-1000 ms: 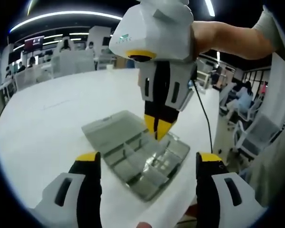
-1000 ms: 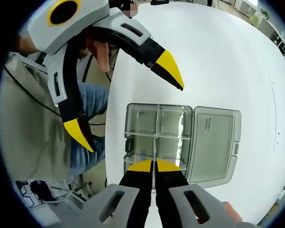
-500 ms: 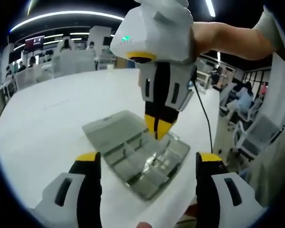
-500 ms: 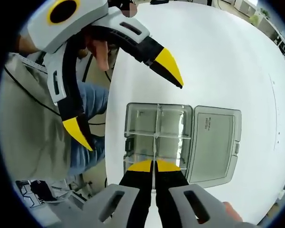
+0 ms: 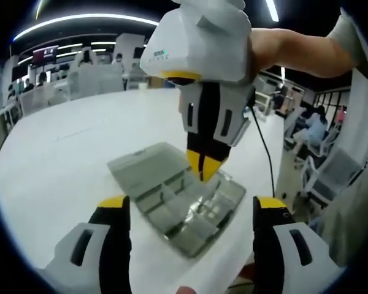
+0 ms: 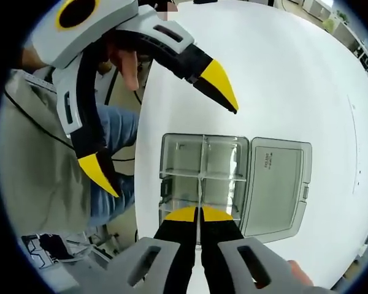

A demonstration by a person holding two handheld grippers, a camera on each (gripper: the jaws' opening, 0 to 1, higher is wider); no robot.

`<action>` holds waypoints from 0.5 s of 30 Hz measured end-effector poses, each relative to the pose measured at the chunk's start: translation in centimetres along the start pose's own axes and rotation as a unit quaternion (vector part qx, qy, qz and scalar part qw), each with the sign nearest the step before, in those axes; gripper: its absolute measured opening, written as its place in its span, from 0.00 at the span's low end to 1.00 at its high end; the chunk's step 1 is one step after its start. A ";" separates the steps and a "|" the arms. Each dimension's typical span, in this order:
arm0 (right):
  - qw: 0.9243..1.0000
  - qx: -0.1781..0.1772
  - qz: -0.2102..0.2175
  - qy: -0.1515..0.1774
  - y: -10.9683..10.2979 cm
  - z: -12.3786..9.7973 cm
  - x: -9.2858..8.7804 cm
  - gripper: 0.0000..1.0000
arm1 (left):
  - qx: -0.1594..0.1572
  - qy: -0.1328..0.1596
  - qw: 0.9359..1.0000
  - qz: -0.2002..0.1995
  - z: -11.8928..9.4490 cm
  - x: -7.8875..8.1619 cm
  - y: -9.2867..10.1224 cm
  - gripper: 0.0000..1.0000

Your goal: Insert the divider into the dual guide fixture by aligning both edges with the guide slots and pushing it downward to the bottom, including one-sided entry, uneven engagement, binding, and posture correction.

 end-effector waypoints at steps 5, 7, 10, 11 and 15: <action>1.000 -0.001 0.004 -0.001 0.1 0.0 0.1 0.00 | 0.001 0.001 1.000 0.000 -0.1 0.0 -0.1 0.80; 1.000 -0.001 0.005 0.000 0.1 0.0 0.1 0.00 | 0.001 0.000 1.000 0.000 -0.1 0.0 -0.1 0.80; 1.000 -0.001 0.005 -0.001 0.1 0.0 0.2 0.00 | 0.002 0.001 1.000 -0.001 -0.1 0.0 -0.2 0.80; 1.000 -0.003 0.002 -0.001 0.1 0.1 0.2 0.00 | 0.002 0.000 1.000 0.000 -0.1 0.0 -0.2 0.80; 1.000 -0.004 0.000 -0.004 0.1 0.1 0.3 0.00 | 0.002 0.000 1.000 0.001 -0.1 0.0 -0.1 0.80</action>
Point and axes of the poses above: the point that each gripper's makers call its tool centre point, and the gripper's own axes: z roughly forward along the fingers, y roughly to its right, x roughly out of its top, the point moved 9 cm from there along -z, roughly backward along the fingers, and after that the axes turned 14 degrees about -y, right-handed, at the moved point
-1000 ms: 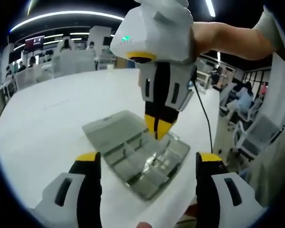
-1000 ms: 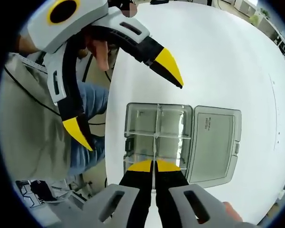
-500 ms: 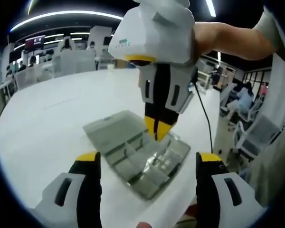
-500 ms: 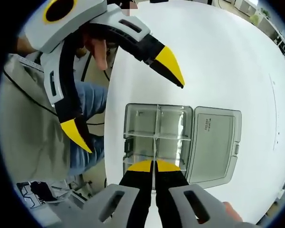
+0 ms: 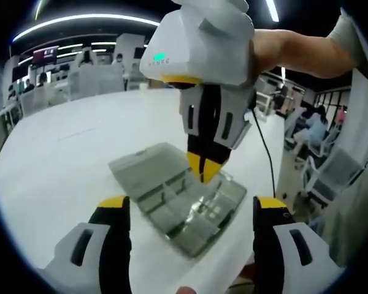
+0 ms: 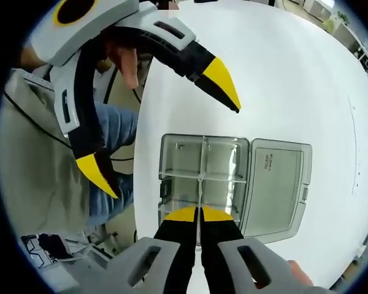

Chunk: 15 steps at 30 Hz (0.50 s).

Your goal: Insert the divider into the dual guide fixture by aligning both edges with the guide slots and pushing it downward to the bottom, including one-sided entry, uneven engagement, binding, and posture correction.

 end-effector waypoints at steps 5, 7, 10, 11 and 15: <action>1.000 0.002 0.001 0.001 0.1 0.0 0.0 0.00 | 0.000 -0.001 1.000 -0.001 0.0 -0.1 0.0 0.80; 1.000 -0.001 0.000 0.000 -0.1 0.0 0.0 0.00 | 0.000 0.000 1.000 0.000 0.0 0.0 0.0 0.80; 1.000 -0.006 -0.004 -0.001 -0.2 0.0 0.1 0.00 | 0.000 0.000 1.000 0.001 0.0 0.0 0.0 0.80; 1.000 -0.008 -0.004 -0.002 -0.2 0.0 0.1 0.00 | 0.000 0.000 1.000 0.001 0.0 0.0 0.0 0.80; 1.000 -0.015 -0.009 -0.007 -0.3 -0.1 0.2 0.00 | 0.001 0.001 1.000 0.001 -0.1 0.1 -0.1 0.80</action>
Point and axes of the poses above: the point that each gripper's makers call its tool centre point, and the gripper's own axes: z roughly forward along the fingers, y roughly to its right, x roughly out of its top, the point moved 9 cm from there along -z, roughly backward along the fingers, and after that the axes turned 14 degrees about -y, right-handed, at the moved point
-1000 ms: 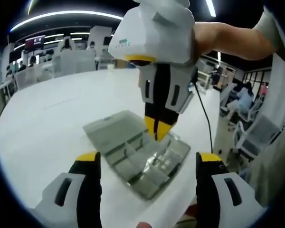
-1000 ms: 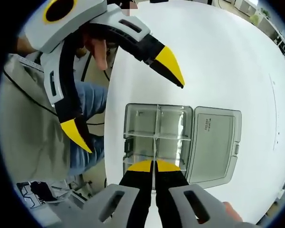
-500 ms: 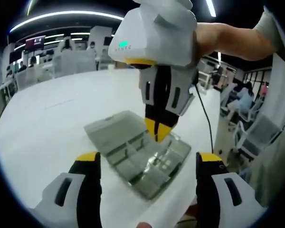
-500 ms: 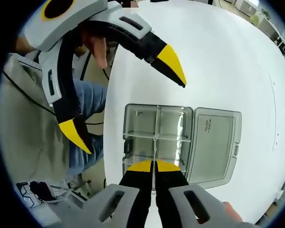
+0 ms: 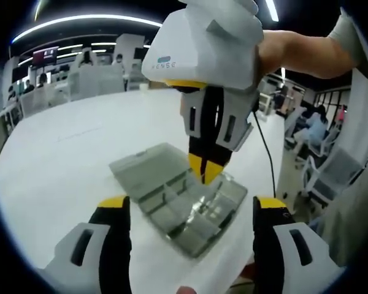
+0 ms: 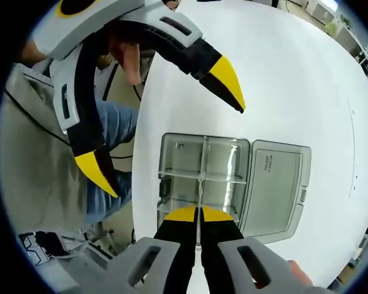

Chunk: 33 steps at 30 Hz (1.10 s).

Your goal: Insert the divider into the dual guide fixture by aligning both edges with the guide slots and pushing it downward to the bottom, including one-sided entry, uneven engagement, binding, and posture correction.

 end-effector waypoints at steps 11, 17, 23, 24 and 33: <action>1.000 0.001 0.000 0.004 -0.1 0.6 0.3 0.00 | 0.001 -0.002 1.000 -0.002 0.0 -0.2 0.0 0.80; 1.000 -0.001 -0.002 0.008 0.1 1.2 0.4 0.00 | 0.002 -0.002 1.000 -0.003 -0.1 -0.3 0.0 0.80; 1.000 -0.003 0.003 0.026 0.1 1.8 0.0 0.00 | 0.002 -0.001 1.000 -0.004 -0.1 -0.3 0.0 0.80; 1.000 -0.003 0.005 0.027 0.1 1.8 0.0 0.00 | 0.002 -0.002 1.000 -0.004 -0.1 -0.4 0.0 0.80; 0.999 -0.004 0.011 0.036 -0.1 2.7 0.1 0.00 | 0.002 -0.004 1.000 -0.005 -0.2 -0.5 0.1 0.80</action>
Point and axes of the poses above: the point that each gripper's makers call its tool centre point, and the gripper's own axes: z roughly forward along the fingers, y roughly to its right, x roughly out of its top, the point moved 9 cm from there along -z, roughly backward along the fingers, and after that the axes turned 14 degrees about -y, right-handed, at the moved point
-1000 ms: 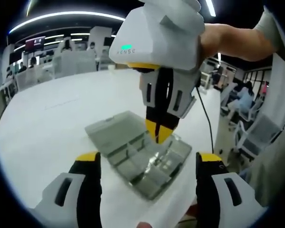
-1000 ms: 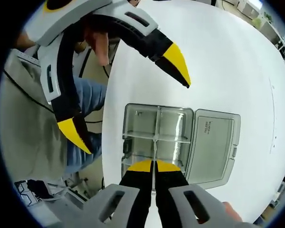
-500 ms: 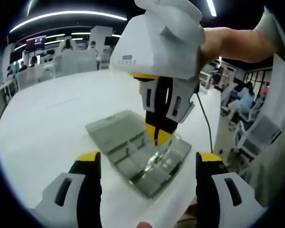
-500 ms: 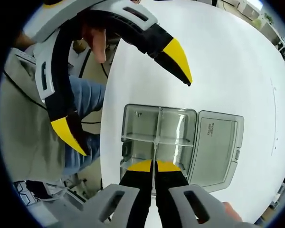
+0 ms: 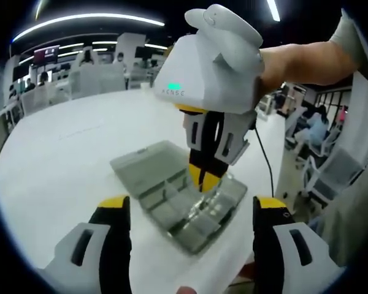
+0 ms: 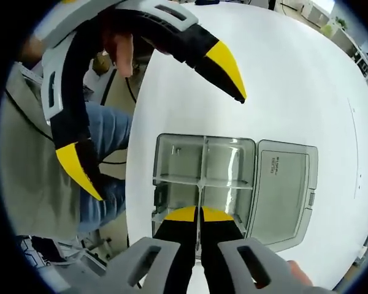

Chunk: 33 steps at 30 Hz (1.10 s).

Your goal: Insert the divider into the dual guide fixture by aligning both edges with the guide slots and pushing it downward to the bottom, including one-sided entry, uneven engagement, binding, and posture correction.

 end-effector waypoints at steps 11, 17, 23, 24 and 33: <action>1.000 -0.004 0.007 0.011 -0.1 1.0 -0.1 0.00 | 0.000 -0.002 1.000 -0.001 0.0 -0.2 0.1 0.80; 1.000 -0.007 0.006 0.012 -0.1 1.3 -0.1 0.00 | 0.000 -0.003 1.000 0.000 0.0 -0.3 0.2 0.80; 1.000 -0.010 0.005 0.016 -0.1 1.5 -0.1 0.00 | 0.000 -0.002 1.000 -0.001 -0.1 -0.3 0.3 0.80; 1.000 -0.010 0.007 0.017 -0.1 1.6 -0.2 0.00 | 0.001 -0.003 1.000 0.000 -0.1 -0.3 0.3 0.80; 1.000 -0.011 0.008 0.020 0.0 2.0 -0.2 0.00 | 0.002 -0.003 1.000 -0.001 -0.1 -0.5 0.2 0.80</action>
Point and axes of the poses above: the point that each gripper's makers call its tool centre point, and the gripper's own axes: z roughly forward along the fingers, y roughly to its right, x roughly out of its top, the point moved 9 cm from there along -z, roughly backward along the fingers, and after that the axes turned 14 degrees about -y, right-handed, at the moved point
